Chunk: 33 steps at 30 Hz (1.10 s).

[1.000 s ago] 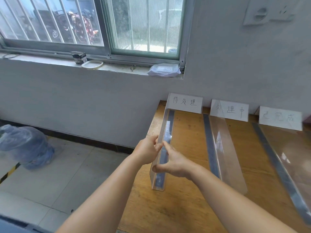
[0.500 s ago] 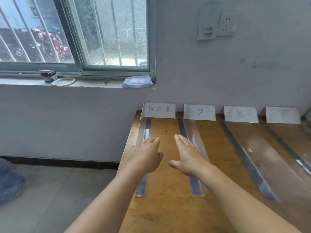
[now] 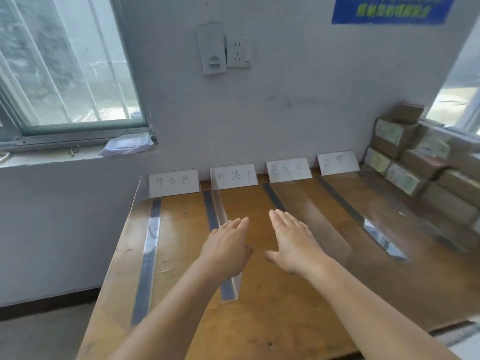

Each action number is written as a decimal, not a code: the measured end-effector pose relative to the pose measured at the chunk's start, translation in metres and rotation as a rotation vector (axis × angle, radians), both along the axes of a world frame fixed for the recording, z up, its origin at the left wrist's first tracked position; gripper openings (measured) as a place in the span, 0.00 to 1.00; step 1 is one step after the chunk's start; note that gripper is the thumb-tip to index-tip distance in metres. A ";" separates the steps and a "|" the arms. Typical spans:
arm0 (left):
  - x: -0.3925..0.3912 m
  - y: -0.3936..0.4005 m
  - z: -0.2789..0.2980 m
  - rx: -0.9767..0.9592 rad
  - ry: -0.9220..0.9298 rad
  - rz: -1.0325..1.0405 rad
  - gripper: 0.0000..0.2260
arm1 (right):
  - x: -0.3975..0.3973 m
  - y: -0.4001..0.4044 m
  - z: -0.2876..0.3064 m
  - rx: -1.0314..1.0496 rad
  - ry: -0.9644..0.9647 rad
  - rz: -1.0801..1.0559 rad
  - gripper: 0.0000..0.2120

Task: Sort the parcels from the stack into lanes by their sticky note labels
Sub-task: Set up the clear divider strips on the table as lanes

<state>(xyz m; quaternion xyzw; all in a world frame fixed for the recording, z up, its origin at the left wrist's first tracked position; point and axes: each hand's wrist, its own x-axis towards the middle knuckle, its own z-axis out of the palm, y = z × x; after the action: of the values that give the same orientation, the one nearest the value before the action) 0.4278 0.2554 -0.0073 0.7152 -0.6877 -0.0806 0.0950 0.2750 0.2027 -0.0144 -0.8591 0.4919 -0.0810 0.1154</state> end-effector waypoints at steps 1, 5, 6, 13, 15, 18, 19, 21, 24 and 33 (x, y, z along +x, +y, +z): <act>-0.015 -0.004 0.001 -0.001 0.002 -0.013 0.28 | -0.016 -0.002 0.000 0.000 0.004 -0.015 0.44; -0.079 -0.015 0.003 -0.017 0.018 -0.055 0.28 | -0.086 -0.008 -0.003 -0.001 0.006 -0.080 0.45; -0.096 -0.017 0.003 -0.013 0.025 -0.059 0.28 | -0.104 -0.009 -0.004 0.004 0.005 -0.092 0.45; -0.218 -0.031 0.001 -0.002 0.086 -0.097 0.29 | -0.227 -0.012 -0.007 -0.015 0.013 -0.162 0.45; -0.250 -0.035 0.000 0.011 0.098 -0.115 0.30 | -0.262 -0.015 -0.006 -0.011 0.012 -0.184 0.45; -0.297 -0.041 0.000 0.004 0.112 -0.147 0.30 | -0.314 -0.019 -0.004 -0.007 0.016 -0.224 0.45; -0.311 -0.043 0.000 0.001 0.119 -0.157 0.29 | -0.329 -0.020 -0.003 0.002 0.016 -0.239 0.44; -0.335 -0.048 0.001 0.003 0.131 -0.180 0.29 | -0.357 -0.021 -0.002 0.007 0.016 -0.266 0.44; -0.369 -0.058 0.004 -0.006 0.133 -0.227 0.29 | -0.395 -0.024 0.001 0.003 0.011 -0.327 0.43; -0.463 -0.123 0.011 -0.067 0.180 -0.378 0.29 | -0.492 -0.052 0.015 -0.013 -0.033 -0.514 0.41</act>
<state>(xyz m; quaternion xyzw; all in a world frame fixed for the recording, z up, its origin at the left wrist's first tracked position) -0.0347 0.1327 0.0039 0.5599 -0.8006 -0.1375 0.1630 -0.2165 0.1512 0.0004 -0.7050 0.6918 -0.1249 0.0935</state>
